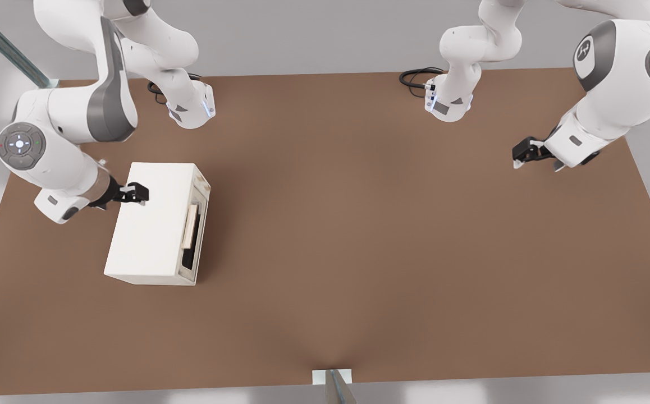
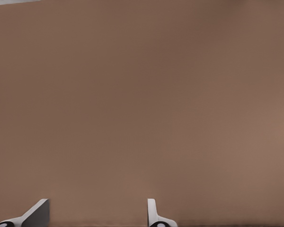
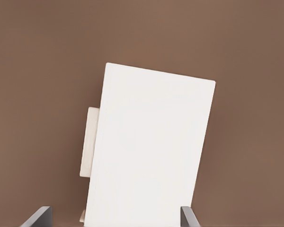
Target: Keep left arm still and open the oven door with right arm
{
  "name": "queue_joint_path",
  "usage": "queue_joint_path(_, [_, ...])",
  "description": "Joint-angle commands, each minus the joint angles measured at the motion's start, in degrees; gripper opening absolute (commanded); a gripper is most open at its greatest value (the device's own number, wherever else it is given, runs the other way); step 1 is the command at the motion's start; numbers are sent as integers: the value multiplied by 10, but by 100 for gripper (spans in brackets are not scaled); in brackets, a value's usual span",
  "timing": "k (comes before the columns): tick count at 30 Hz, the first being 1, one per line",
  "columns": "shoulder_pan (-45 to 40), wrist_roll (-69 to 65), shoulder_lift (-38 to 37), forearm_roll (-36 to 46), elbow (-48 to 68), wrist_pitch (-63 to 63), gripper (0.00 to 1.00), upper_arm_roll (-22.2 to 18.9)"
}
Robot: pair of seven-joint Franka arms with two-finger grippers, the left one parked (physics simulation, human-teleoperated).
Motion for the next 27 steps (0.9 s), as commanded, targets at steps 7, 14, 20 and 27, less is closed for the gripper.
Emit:
queue_joint_path(7, [286, 183, 248, -190, 192, -197, 21, -3])
queue_joint_path(14, [289, 410, 334, -263, 196, -225, 21, -36])
queue_joint_path(20, [265, 353, 334, -265, 207, -204, 21, -55])
queue_joint_path(27, [259, 333, 381, -287, 217, -153, 21, -70])
